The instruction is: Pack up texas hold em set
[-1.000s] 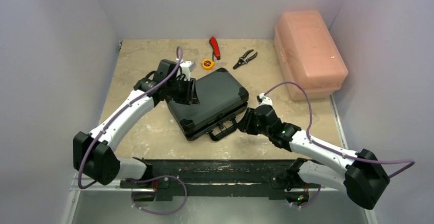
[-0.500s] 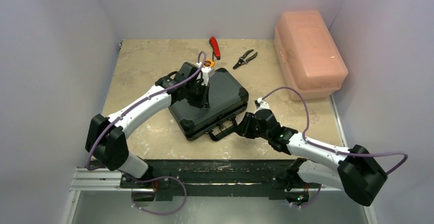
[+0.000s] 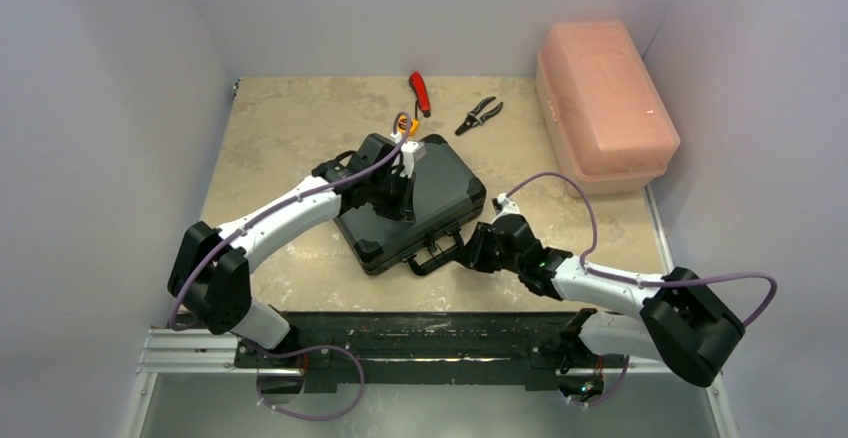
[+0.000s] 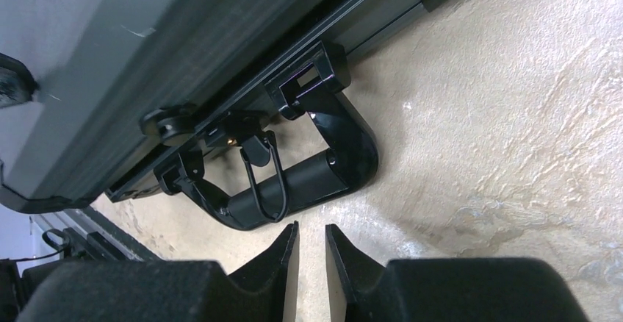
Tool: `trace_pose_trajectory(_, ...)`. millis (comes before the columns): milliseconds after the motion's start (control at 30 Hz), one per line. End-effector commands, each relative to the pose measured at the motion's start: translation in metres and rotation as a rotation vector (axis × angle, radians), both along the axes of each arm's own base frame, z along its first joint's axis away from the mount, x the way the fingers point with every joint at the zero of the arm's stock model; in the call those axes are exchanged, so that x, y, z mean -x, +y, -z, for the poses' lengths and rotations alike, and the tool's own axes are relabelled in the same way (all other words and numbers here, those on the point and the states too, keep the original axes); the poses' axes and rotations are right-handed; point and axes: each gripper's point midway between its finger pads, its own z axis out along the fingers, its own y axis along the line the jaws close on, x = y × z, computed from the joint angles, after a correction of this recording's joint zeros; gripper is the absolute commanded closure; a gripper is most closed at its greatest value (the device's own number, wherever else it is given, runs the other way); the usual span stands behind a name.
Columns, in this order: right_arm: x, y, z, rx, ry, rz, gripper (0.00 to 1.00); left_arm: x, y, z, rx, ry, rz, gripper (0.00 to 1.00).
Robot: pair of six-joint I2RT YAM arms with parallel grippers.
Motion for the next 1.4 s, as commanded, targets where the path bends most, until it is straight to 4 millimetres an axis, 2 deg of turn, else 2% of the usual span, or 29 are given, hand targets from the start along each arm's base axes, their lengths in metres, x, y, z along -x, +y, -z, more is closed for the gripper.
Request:
trace_pose_trajectory(0, -0.004, 0.008, -0.005, -0.040, -0.021, -0.008, 0.79, 0.011, 0.007, 0.024, -0.030, 0.040, -0.023, 1.00)
trace_pose_trajectory(267, -0.003, 0.013, 0.004, -0.044, 0.006, -0.024, 0.86, 0.032, 0.022, 0.056, -0.067, 0.093, -0.037, 1.00)
trace_pose_trajectory(700, -0.001, 0.023, 0.016, -0.069, 0.048, -0.050, 0.89, 0.066, 0.055, 0.090, -0.114, 0.149, -0.111, 1.00)
trace_pose_trajectory(1000, -0.001, 0.034, 0.016, -0.108, 0.070, -0.075, 0.91, 0.081, 0.070, 0.100, -0.129, 0.158, -0.148, 1.00)
trace_pose_trajectory(1367, -0.007, 0.043, -0.006, -0.134, 0.048, -0.088, 0.92, 0.086, 0.073, 0.104, -0.123, 0.165, -0.154, 1.00)
